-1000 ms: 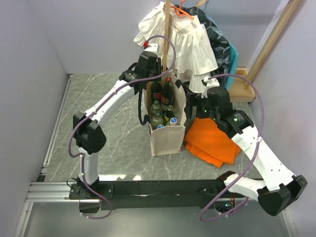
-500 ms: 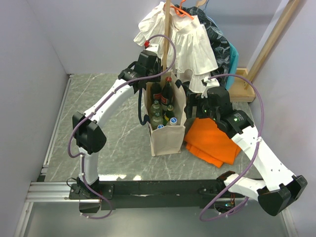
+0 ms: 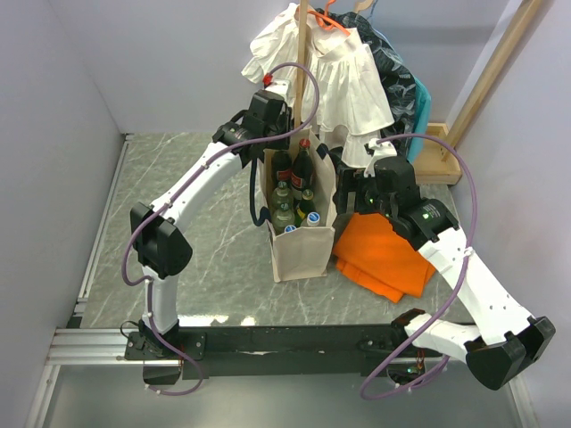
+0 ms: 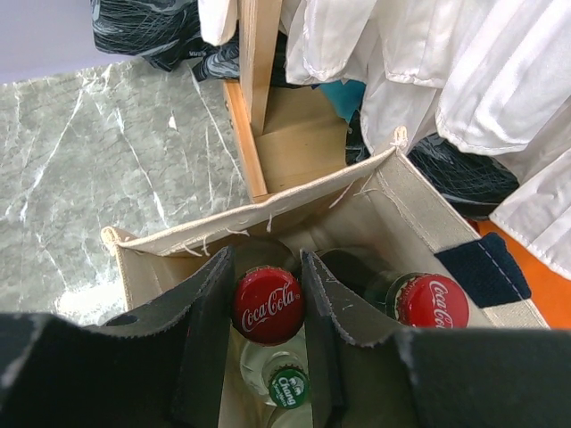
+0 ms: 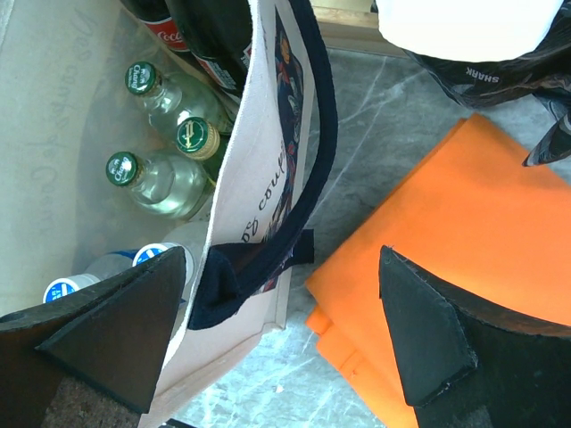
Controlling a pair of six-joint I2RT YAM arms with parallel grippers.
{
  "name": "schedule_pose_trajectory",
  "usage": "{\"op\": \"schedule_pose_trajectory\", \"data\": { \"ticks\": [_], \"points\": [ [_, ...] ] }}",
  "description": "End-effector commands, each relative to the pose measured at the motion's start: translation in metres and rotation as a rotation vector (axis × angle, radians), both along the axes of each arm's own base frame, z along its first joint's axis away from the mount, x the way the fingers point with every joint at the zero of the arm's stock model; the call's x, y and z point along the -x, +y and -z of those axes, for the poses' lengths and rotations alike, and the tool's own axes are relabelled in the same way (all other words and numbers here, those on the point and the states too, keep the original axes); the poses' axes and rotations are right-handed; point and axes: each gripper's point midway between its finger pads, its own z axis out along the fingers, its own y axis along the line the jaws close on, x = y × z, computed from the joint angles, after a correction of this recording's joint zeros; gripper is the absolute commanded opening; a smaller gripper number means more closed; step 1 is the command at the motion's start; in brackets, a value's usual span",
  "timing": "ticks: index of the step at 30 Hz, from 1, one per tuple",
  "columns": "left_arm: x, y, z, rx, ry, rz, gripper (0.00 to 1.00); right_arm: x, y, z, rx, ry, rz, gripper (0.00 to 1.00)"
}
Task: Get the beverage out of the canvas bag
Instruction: Take out the drink from the canvas bag.
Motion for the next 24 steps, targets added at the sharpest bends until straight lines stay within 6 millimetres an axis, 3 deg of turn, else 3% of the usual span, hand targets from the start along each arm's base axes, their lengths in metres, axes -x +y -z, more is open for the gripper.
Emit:
{"op": "schedule_pose_trajectory", "data": {
  "ticks": [1,10,24],
  "points": [
    [0.001,0.002,-0.092,0.104,-0.212,0.009,0.01,0.001,0.0,-0.01,-0.017,-0.027,0.004,0.94],
    [0.007,0.002,-0.119,0.147,-0.278,0.016,0.01,0.002,-0.001,-0.012,-0.022,-0.037,0.006,0.95],
    [0.012,0.001,-0.142,0.153,-0.319,0.033,0.01,0.007,0.002,-0.013,-0.041,-0.045,-0.017,0.98]
  ]
}}
